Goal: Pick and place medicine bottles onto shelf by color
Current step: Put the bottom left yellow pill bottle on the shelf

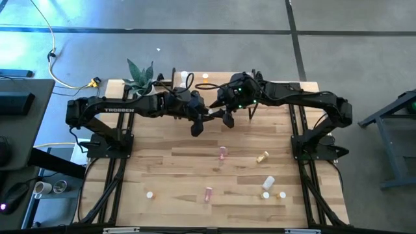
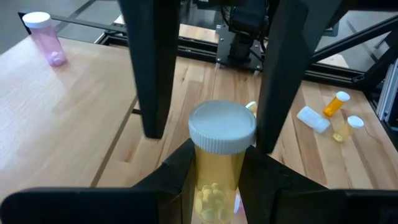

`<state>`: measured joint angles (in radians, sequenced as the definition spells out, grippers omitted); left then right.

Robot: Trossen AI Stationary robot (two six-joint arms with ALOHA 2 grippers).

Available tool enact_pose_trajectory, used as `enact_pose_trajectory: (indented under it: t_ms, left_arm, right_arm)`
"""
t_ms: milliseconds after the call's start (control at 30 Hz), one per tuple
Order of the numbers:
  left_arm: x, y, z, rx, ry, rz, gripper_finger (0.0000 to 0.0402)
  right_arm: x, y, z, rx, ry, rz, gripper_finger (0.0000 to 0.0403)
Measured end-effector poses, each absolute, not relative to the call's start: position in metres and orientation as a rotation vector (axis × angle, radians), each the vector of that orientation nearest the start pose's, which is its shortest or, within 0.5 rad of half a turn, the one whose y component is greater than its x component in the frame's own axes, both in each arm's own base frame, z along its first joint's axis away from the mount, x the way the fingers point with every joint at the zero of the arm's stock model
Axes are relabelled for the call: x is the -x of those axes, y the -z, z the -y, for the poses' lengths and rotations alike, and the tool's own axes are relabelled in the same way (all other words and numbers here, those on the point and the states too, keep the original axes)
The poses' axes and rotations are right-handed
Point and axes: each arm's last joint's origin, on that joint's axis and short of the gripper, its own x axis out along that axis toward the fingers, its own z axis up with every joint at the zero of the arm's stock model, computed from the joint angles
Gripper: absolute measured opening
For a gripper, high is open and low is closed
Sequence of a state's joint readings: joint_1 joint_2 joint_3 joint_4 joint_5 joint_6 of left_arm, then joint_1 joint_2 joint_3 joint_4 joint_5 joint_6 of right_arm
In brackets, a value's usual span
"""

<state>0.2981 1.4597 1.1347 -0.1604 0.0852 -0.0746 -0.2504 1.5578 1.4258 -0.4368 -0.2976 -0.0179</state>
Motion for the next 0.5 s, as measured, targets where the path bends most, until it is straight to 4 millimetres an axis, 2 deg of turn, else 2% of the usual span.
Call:
enact_pose_trajectory:
  t_ms: [233, 500]
  left_arm:
    - [-0.3136, -0.2991, -0.0938, 0.166, -0.228, -0.474, 0.0086]
    - [-0.3136, -0.2991, -0.094, 0.165, -0.231, -0.473, 0.0086]
  right_arm:
    - [-0.3404, -0.3399, 0.075, -0.153, -0.056, -0.569, 0.0181]
    - [-0.3402, -0.3397, 0.0748, -0.158, -0.056, -0.573, 0.0131]
